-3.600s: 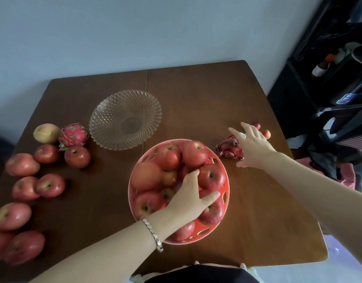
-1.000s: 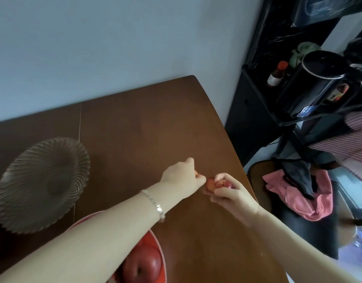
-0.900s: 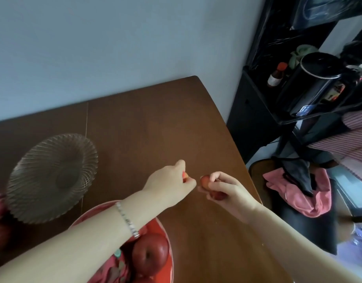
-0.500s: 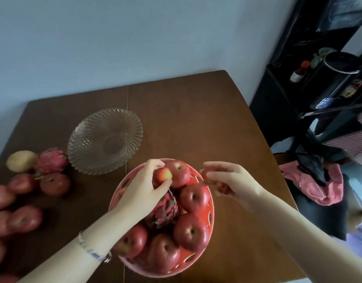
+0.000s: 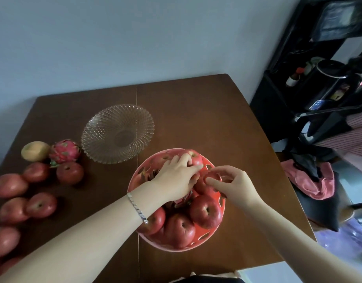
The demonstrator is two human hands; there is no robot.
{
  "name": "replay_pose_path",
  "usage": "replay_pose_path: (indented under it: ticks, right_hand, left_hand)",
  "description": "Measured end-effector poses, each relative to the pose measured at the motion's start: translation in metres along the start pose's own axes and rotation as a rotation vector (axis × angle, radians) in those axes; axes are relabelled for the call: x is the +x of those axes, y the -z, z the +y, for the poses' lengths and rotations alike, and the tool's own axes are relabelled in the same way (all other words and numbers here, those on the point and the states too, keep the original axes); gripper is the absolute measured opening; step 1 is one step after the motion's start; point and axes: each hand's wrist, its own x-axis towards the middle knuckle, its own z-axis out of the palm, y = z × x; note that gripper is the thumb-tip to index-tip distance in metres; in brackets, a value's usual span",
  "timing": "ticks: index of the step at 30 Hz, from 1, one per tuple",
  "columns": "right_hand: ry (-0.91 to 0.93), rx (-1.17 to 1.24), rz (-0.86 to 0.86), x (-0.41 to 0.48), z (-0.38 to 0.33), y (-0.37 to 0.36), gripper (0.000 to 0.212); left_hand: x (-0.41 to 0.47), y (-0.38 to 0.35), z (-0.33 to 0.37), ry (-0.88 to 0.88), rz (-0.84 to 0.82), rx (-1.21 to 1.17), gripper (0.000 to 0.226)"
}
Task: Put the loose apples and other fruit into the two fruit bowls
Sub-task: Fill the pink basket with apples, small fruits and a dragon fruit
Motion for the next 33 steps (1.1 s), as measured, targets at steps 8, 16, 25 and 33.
replay_pose_path:
  ticks: [8,16,25,33]
  right_hand:
    - [0.334,-0.632,0.05,-0.005,0.009,-0.035,0.022]
    - [-0.069,0.096,0.044,-0.006,-0.002,-0.021,0.01]
    - [0.475,-0.43,-0.142,-0.039,0.006,-0.045,0.039]
    - [0.787,-0.888,-0.103,-0.036,0.034,-0.056,0.045]
  left_hand:
    - [-0.045,0.006,-0.012,0.095,0.328,-0.085,0.034]
    - [-0.076,-0.005,-0.023,0.16,0.437,-0.269,0.03]
    - [-0.091,-0.018,-0.021,0.174,0.45,-0.36,0.029]
    - [-0.097,-0.019,-0.021,0.194,0.432,-0.352,0.027]
